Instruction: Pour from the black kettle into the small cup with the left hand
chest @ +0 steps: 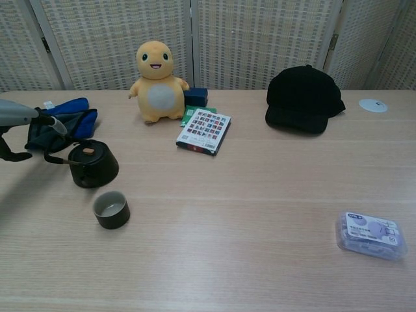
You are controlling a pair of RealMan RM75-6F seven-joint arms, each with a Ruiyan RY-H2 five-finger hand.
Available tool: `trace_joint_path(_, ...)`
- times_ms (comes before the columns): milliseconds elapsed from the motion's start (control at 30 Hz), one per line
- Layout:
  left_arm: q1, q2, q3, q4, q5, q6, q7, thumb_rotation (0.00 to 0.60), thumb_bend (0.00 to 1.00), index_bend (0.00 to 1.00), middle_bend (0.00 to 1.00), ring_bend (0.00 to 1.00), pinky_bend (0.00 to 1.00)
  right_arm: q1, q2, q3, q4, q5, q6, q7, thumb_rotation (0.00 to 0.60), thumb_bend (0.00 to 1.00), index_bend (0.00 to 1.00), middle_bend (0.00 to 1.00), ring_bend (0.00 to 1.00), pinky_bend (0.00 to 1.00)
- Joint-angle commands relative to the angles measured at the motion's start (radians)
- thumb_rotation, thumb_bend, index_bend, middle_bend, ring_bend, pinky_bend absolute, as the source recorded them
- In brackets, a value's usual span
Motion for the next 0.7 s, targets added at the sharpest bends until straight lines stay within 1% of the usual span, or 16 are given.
trace_joint_path(33, -0.006, 0.016, 0.012, -0.024, -0.015, -0.006, 0.014, 0.6, 0.44, 0.18, 0.08, 0.0, 0.0, 0.001, -0.002, 0.0, 0.002, -0.001, -0.001, 0.001, 0.6, 0.17, 0.38, 0.38, 0.31, 0.38)
trace_joint_path(167, -0.009, 0.041, 0.027, -0.054, -0.036, -0.006, 0.032, 0.6, 0.44, 0.2, 0.11, 0.0, 0.0, 0.002, -0.003, 0.002, 0.003, -0.002, -0.002, 0.001, 0.6, 0.17, 0.38, 0.38, 0.31, 0.38)
trace_joint_path(267, -0.006, 0.069, 0.04, -0.097, -0.046, 0.001, 0.042, 0.6, 0.44, 0.21, 0.13, 0.01, 0.0, 0.002, -0.004, 0.001, 0.003, -0.004, -0.002, 0.001, 0.6, 0.17, 0.38, 0.38, 0.31, 0.38)
trace_joint_path(500, 0.006, 0.133, 0.072, -0.202, -0.054, 0.027, 0.064, 0.6, 0.44, 0.22, 0.13, 0.02, 0.0, 0.006, -0.01, 0.001, 0.004, -0.005, -0.009, 0.0, 0.6, 0.17, 0.38, 0.38, 0.31, 0.38)
trace_joint_path(633, 0.007, 0.151, 0.082, -0.235, -0.06, 0.034, 0.077, 0.6, 0.44, 0.22, 0.13, 0.02, 0.0, 0.007, -0.012, 0.0, 0.005, -0.007, -0.01, 0.001, 0.6, 0.17, 0.38, 0.38, 0.31, 0.38)
trace_joint_path(700, 0.006, 0.177, 0.098, -0.278, -0.072, 0.036, 0.101, 0.6, 0.44, 0.22, 0.13, 0.02, 0.0, 0.008, -0.014, 0.0, 0.005, -0.009, -0.012, 0.001, 0.6, 0.17, 0.38, 0.38, 0.31, 0.38)
